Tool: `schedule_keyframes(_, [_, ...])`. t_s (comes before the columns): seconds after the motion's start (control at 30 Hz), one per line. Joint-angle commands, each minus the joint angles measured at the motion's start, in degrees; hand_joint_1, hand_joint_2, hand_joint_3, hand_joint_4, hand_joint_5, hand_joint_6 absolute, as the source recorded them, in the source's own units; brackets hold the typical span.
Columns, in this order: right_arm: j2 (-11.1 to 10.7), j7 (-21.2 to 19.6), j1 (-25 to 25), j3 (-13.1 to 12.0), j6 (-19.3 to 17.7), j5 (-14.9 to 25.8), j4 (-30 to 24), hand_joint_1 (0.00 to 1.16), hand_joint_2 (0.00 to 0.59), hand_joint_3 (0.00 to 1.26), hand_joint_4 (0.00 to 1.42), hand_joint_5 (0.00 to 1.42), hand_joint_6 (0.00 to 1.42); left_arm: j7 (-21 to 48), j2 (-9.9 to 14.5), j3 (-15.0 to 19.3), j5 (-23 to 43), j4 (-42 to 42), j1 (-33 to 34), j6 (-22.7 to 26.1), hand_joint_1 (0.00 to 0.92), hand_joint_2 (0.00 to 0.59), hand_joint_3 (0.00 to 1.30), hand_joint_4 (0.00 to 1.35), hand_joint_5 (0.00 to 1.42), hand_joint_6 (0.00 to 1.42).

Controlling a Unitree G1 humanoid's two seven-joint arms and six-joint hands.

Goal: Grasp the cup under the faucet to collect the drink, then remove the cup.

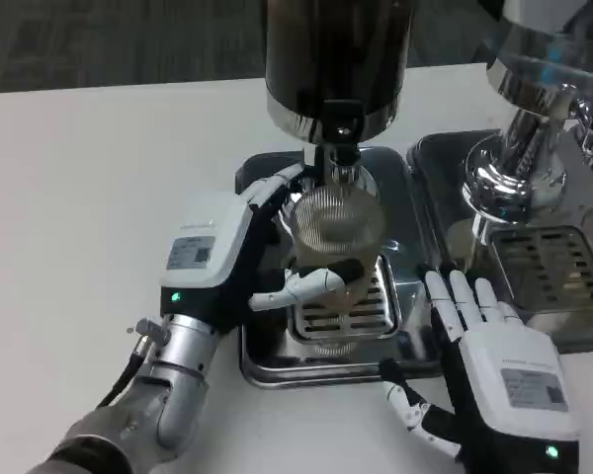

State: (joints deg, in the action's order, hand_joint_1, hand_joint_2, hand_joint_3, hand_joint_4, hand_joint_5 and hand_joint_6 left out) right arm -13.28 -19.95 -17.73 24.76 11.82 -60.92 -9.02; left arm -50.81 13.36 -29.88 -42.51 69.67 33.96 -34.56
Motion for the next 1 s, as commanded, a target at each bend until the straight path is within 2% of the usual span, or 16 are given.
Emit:
schedule_keyframes(0.03, [-0.09, -2.40, -0.18, -0.56, 0.18, -0.63, 0.54, 0.39, 0.381, 0.03, 0.00, 0.00, 0.10, 2.18, 1.26, 1.28, 2.05, -1.44, -1.19, -3.84, 0.001, 0.000, 0.23, 0.28, 0.68, 0.86])
schedule_keyframes(0.27, [-1.37, -2.49, -0.19, -2.00, -0.19, -0.27, 0.08, 0.37, 0.368, 0.01, 0.00, 0.00, 0.10, 1.21, 4.38, 3.42, 3.16, -5.19, -3.94, -8.71, 0.000, 0.004, 0.22, 0.26, 0.60, 0.71])
schedule_keyframes(0.37, [-2.13, -2.17, -0.10, -2.87, -0.54, 0.12, -0.15, 0.37, 0.368, 0.00, 0.00, 0.00, 0.10, 1.14, 5.74, 5.05, 4.24, -7.41, -5.95, -10.81, 0.000, 0.052, 0.22, 0.25, 0.49, 0.53])
schedule_keyframes(0.4, [-2.32, -2.12, -0.03, -3.28, -0.75, 0.56, -0.15, 0.35, 0.353, 0.00, 0.00, 0.00, 0.10, 1.89, 6.42, 6.39, 5.93, -8.37, -7.08, -13.25, 0.000, 0.067, 0.21, 0.24, 0.45, 0.43])
schedule_keyframes(0.47, [-2.78, -2.11, -0.10, -4.09, -1.32, 1.37, -0.27, 0.29, 0.329, 0.00, 0.00, 0.00, 0.10, 4.05, 7.98, 8.77, 8.90, -11.01, -9.19, -17.55, 0.000, 0.086, 0.17, 0.17, 0.34, 0.28])
schedule_keyframes(0.53, [-3.19, -2.04, -0.16, -4.62, -1.84, 2.02, -0.23, 0.29, 0.328, 0.00, 0.00, 0.00, 0.10, 6.01, 8.91, 10.28, 10.48, -13.18, -10.52, -19.57, 0.000, 0.094, 0.12, 0.10, 0.26, 0.18])
schedule_keyframes(0.7, [-3.83, -1.83, 0.48, -5.04, -2.85, 3.05, 0.42, 0.28, 0.331, 0.00, 0.00, 0.00, 0.10, 21.93, 10.02, 14.39, 22.76, -18.84, -13.10, -24.53, 0.000, 0.109, 0.09, 0.02, 0.16, 0.12])
schedule_keyframes(0.77, [-3.76, -2.09, 0.85, -5.07, -3.10, 3.22, 0.83, 0.28, 0.332, 0.00, 0.00, 0.00, 0.10, 30.65, 10.66, 15.47, 30.10, -22.39, -14.20, -25.62, 0.000, 0.111, 0.07, 0.00, 0.14, 0.09])
schedule_keyframes(0.9, [-3.41, -2.56, 1.43, -5.09, -3.22, 3.28, 1.52, 0.28, 0.336, 0.00, 0.00, 0.00, 0.10, 42.80, 11.29, 17.65, 39.42, -27.65, -15.91, -25.32, 0.000, 0.115, 0.02, 0.00, 0.14, 0.10])
schedule_keyframes(1.0, [-3.09, -2.94, 1.53, -5.12, -3.30, 3.49, 1.73, 0.29, 0.341, 0.00, 0.00, 0.00, 0.11, 55.64, 12.48, 18.30, 49.68, -32.81, -15.98, -21.80, 0.000, 0.124, 0.00, 0.00, 0.15, 0.12])
